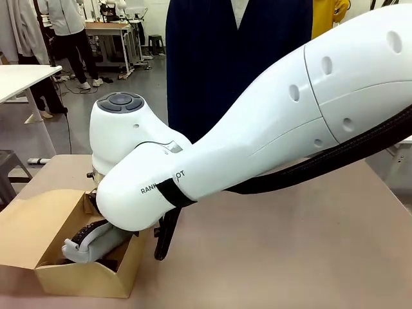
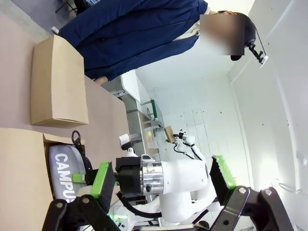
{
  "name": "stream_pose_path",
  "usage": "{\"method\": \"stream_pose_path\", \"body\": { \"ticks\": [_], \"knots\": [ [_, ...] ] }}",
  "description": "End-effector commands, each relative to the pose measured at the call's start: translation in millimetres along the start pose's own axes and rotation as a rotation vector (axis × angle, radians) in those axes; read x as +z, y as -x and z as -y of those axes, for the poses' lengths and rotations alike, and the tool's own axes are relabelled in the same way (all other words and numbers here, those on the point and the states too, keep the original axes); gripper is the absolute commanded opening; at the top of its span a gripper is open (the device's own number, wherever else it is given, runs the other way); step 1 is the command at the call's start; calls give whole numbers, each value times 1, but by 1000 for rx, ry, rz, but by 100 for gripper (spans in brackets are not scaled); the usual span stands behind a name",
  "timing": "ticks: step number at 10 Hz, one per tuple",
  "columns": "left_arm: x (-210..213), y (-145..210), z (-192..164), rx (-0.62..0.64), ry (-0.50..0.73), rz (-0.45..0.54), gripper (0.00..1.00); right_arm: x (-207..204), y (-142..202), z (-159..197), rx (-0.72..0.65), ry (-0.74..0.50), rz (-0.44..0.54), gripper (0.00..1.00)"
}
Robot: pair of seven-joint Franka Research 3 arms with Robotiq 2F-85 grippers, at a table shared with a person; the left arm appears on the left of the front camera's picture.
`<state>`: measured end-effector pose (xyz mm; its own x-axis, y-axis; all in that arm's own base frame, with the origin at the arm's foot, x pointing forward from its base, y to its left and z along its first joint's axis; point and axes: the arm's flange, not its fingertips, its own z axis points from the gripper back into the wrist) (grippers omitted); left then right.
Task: Place items inside the box.
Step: Pick up a Pencil pouch or Stapler and place it inside the Mailer Box closest to the robot.
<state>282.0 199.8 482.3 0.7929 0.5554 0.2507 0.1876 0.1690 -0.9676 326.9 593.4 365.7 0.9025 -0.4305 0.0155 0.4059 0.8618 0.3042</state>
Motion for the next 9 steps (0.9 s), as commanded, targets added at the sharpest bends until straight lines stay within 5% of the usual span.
{"method": "stream_pose_path", "body": {
  "ticks": [1,4,9],
  "knots": [
    [0,2,2,-12,13,0,100,-6,0,5,-124,67,-49,7],
    [0,2,2,-12,13,0,100,-10,-9,8,-232,172,-91,7],
    [0,2,2,-12,13,0,100,-10,-7,6,-321,95,-61,7]
  ]
}}
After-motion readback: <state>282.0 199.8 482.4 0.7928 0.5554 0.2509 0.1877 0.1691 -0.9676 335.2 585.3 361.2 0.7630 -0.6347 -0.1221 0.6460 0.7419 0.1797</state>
